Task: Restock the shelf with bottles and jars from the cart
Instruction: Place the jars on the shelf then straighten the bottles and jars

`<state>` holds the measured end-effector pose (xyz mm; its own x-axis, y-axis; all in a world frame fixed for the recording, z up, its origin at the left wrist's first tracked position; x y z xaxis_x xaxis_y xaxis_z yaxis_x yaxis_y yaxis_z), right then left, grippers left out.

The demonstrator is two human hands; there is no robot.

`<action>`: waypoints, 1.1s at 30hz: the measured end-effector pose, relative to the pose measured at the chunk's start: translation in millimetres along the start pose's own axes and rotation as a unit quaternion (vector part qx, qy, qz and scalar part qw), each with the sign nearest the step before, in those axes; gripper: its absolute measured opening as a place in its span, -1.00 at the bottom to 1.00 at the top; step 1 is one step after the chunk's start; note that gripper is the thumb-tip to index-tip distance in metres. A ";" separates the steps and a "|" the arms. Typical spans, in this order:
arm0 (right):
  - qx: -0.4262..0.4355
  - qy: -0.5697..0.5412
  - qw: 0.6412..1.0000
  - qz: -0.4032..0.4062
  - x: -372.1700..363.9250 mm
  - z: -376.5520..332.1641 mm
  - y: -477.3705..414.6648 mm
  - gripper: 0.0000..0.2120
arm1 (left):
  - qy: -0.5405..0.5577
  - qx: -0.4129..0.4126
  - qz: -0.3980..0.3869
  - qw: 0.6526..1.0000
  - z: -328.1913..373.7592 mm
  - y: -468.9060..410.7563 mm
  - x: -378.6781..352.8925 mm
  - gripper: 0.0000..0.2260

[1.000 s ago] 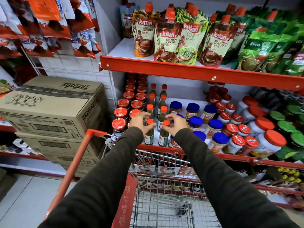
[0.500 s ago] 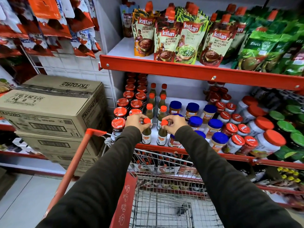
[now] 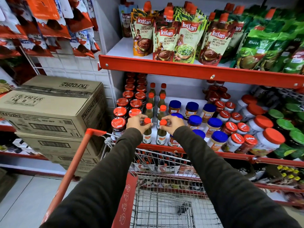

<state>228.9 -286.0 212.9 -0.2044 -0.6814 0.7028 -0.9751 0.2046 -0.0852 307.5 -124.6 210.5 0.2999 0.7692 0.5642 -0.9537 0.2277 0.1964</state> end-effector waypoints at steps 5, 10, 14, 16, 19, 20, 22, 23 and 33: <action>-0.019 0.010 1.000 0.022 -0.9 7.0 2.0 -0.73 | -0.004 -0.005 -0.020 1.000 -3.8 0.4 -3.7 -0.67; -0.026 0.007 0.999 0.025 -2.5 8.0 1.8 -0.75 | -0.019 -0.002 -0.049 0.999 -4.1 -2.8 -8.6 -0.63; -0.033 -0.009 0.999 0.039 -3.3 8.7 3.8 -0.75 | -0.026 -0.007 -0.051 0.998 -4.3 -2.9 -8.6 -0.62; -0.035 -0.016 0.998 0.046 -3.4 9.2 4.8 -0.76 | -0.015 -0.006 -0.052 0.999 -5.8 -1.3 -9.1 -0.61; -0.031 -0.014 0.999 0.042 -4.9 7.5 8.0 -0.73 | -0.018 -0.023 -0.033 0.999 -4.8 4.5 -7.8 -0.57; -0.028 -0.016 0.999 0.041 -5.4 6.9 10.0 -0.67 | -0.021 -0.034 -0.023 0.999 -3.2 7.7 -6.6 -0.55; -0.020 -0.018 0.999 0.046 -4.1 5.4 15.6 -0.54 | -0.022 -0.057 -0.010 0.998 0.9 15.2 -5.1 -0.51; -0.010 -0.016 0.998 0.054 -1.6 3.7 19.5 -0.49 | -0.025 -0.067 0.001 0.997 2.4 19.0 -3.6 -0.50; 0.032 0.029 0.976 0.214 42.0 37.9 76.6 -0.56 | -0.036 -0.192 0.135 0.971 22.4 78.9 -27.2 -0.55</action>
<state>142.4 -325.6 209.1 -0.5908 -0.5019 0.6317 -0.8052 0.4165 -0.4221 224.6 -140.9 228.6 0.0257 0.7909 0.6115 -0.9318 0.2405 -0.2719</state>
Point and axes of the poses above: each hand's wrist, its own y-axis away from the middle knuckle, its own x-axis out of the back of the hand, z = x × y, the point moved 10 cm from there along -y, towards the middle knuckle, and after that the axes turned 13 degrees about x, right-handed, at the moved point
